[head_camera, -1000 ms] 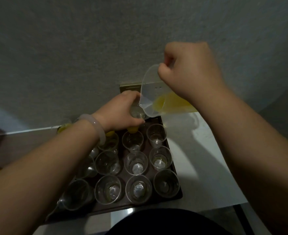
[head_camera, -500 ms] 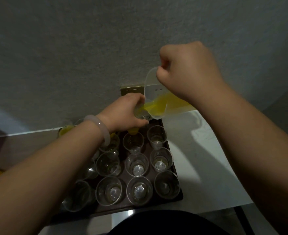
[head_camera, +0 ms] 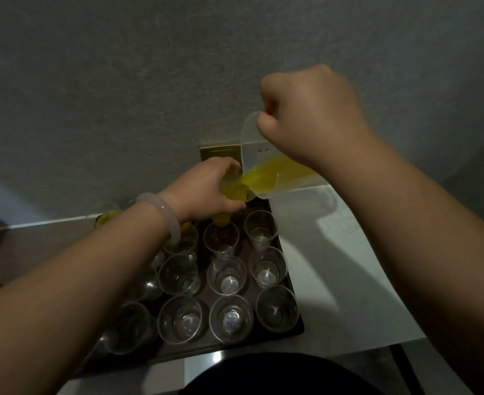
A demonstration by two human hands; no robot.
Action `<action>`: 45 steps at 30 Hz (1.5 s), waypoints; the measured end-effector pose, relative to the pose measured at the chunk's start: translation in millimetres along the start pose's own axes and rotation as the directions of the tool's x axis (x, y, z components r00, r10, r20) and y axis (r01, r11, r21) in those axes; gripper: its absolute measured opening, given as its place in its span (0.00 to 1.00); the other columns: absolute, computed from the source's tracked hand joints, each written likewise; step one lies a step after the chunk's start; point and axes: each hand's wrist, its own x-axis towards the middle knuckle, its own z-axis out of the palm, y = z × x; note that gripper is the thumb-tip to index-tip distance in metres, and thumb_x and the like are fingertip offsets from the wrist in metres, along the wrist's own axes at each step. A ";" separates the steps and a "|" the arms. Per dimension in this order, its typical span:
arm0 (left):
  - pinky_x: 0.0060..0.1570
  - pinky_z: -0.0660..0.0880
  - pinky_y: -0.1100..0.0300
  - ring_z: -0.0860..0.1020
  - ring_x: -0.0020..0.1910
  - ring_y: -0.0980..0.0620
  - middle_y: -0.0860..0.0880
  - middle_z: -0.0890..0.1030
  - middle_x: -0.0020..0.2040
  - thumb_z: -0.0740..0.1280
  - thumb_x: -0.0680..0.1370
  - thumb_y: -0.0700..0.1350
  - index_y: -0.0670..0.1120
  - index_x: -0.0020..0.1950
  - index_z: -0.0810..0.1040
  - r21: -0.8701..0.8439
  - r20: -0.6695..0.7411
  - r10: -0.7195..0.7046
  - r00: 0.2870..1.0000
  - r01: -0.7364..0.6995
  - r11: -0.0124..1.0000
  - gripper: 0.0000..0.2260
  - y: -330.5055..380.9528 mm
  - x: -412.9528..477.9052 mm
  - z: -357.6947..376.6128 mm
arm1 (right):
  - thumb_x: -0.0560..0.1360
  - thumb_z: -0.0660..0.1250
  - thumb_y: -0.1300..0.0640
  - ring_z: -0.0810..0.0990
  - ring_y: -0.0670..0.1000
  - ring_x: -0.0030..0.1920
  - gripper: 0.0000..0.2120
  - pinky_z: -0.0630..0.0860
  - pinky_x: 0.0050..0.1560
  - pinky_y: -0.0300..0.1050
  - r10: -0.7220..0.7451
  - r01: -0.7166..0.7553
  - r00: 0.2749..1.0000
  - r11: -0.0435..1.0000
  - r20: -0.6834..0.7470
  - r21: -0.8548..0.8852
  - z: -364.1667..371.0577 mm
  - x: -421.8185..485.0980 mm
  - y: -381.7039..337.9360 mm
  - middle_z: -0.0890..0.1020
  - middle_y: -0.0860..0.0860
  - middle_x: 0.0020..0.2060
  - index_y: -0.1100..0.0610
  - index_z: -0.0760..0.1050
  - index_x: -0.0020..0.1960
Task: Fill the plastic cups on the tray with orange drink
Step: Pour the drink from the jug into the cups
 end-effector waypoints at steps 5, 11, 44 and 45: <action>0.59 0.67 0.64 0.71 0.63 0.53 0.51 0.72 0.67 0.75 0.68 0.54 0.50 0.70 0.67 -0.004 0.004 0.000 1.000 0.000 1.000 0.34 0.0 0.9 2.0 | 0.76 0.61 0.54 0.69 0.54 0.39 0.05 0.63 0.37 0.46 -0.009 0.009 1.000 1.000 -0.007 -0.015 0.1 0.9 0.2 0.72 0.51 0.35 0.54 0.74 0.45; 0.57 0.66 0.65 0.71 0.63 0.54 0.51 0.72 0.67 0.75 0.69 0.53 0.50 0.70 0.67 -0.002 0.002 0.007 1.000 -0.007 1.000 0.33 -0.4 1.7 1.3 | 0.76 0.61 0.54 0.68 0.53 0.38 0.05 0.63 0.37 0.45 -0.016 0.016 1.000 1.000 -0.007 -0.018 0.9 1.4 2.1 0.72 0.50 0.35 0.54 0.74 0.44; 0.57 0.67 0.65 0.72 0.63 0.53 0.50 0.73 0.66 0.75 0.69 0.52 0.48 0.70 0.68 -0.044 -0.053 0.003 0.999 -0.006 0.999 0.32 3.0 8.7 -2.9 | 0.69 0.66 0.56 0.76 0.51 0.39 0.04 0.71 0.40 0.46 0.399 -0.351 0.915 0.865 -0.067 0.359 21.7 -14.5 52.6 0.75 0.49 0.31 0.56 0.76 0.37; 0.56 0.67 0.66 0.72 0.63 0.53 0.50 0.73 0.66 0.75 0.69 0.52 0.47 0.70 0.68 -0.046 -0.058 0.004 0.998 -0.007 0.999 0.32 3.5 8.9 -3.0 | 0.69 0.67 0.56 0.75 0.51 0.38 0.04 0.69 0.38 0.45 0.444 -0.391 0.894 0.839 -0.061 0.379 23.4 -17.5 58.2 0.74 0.49 0.30 0.56 0.75 0.37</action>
